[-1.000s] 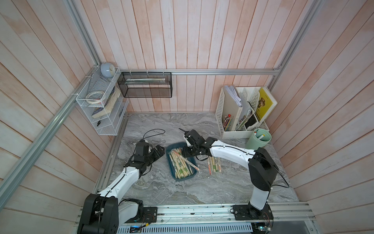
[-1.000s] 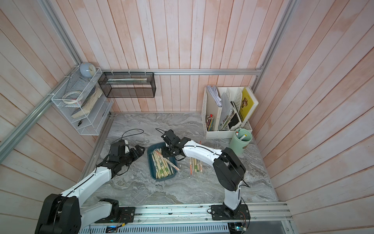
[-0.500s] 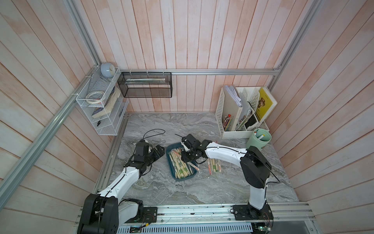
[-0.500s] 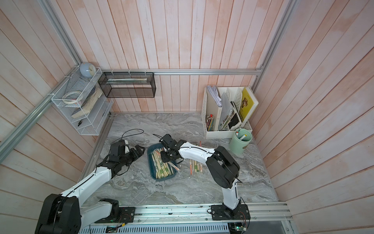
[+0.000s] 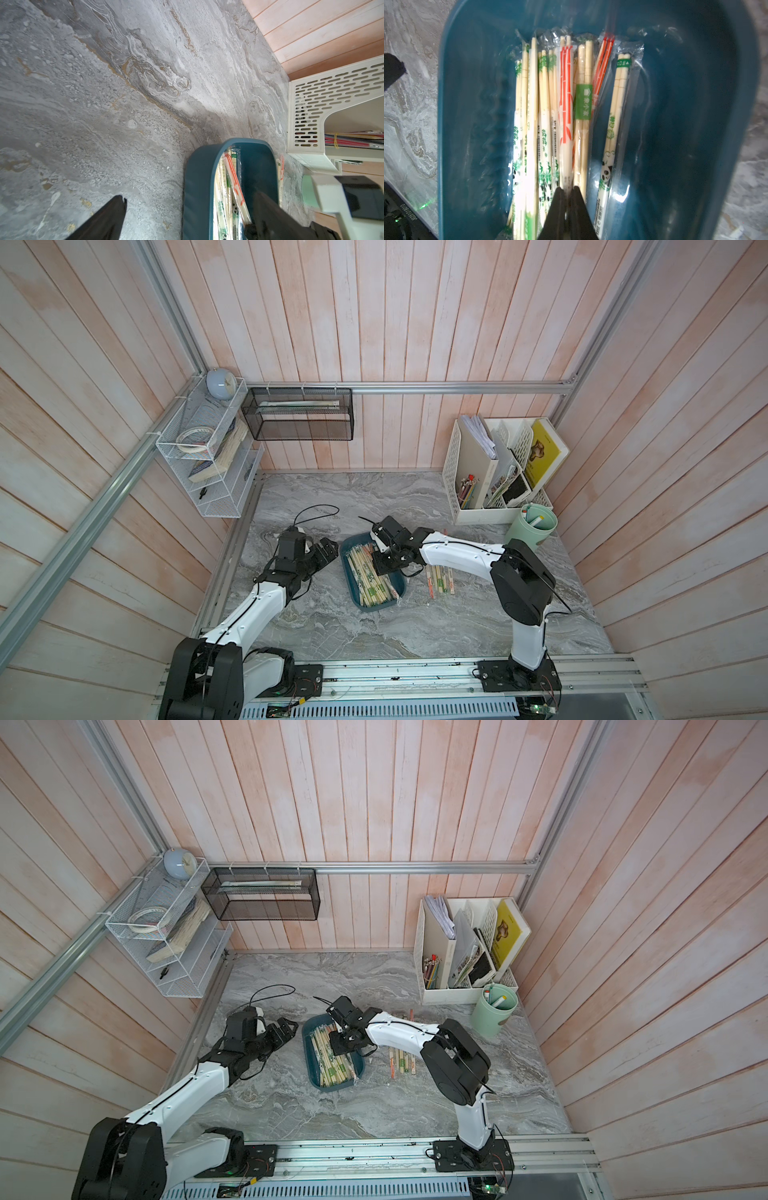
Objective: Take the paired disposable chopsticks out of the storage box
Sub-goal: Pick up the paired disposable chopsticks from the storage box, then place the paired disposable chopsticks at the center of the board.
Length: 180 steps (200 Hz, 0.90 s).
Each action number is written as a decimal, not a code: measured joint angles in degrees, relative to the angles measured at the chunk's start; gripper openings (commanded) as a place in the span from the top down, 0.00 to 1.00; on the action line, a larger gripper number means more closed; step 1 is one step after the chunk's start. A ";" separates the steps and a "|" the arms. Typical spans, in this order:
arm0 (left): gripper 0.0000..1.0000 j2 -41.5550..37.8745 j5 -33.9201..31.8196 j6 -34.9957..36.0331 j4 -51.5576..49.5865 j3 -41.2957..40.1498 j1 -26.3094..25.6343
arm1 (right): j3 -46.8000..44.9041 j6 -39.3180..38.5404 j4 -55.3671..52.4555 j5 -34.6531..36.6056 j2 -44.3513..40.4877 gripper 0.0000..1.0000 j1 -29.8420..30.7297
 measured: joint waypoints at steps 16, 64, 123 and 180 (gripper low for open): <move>0.00 0.00 0.02 0.00 -0.02 0.00 0.00 | -0.90 0.26 -0.28 -0.20 -1.81 1.00 -0.11; 0.00 0.02 0.02 0.00 -0.07 0.00 0.00 | -3.98 1.90 0.11 -1.46 -10.88 1.00 -2.29; 0.00 0.02 -0.02 0.00 -0.52 0.37 0.00 | -11.65 5.14 3.98 2.84 -18.53 1.00 -9.97; 0.00 0.87 -0.04 0.00 -1.38 2.12 0.00 | -16.90 6.88 7.02 8.92 -15.50 1.00 -11.85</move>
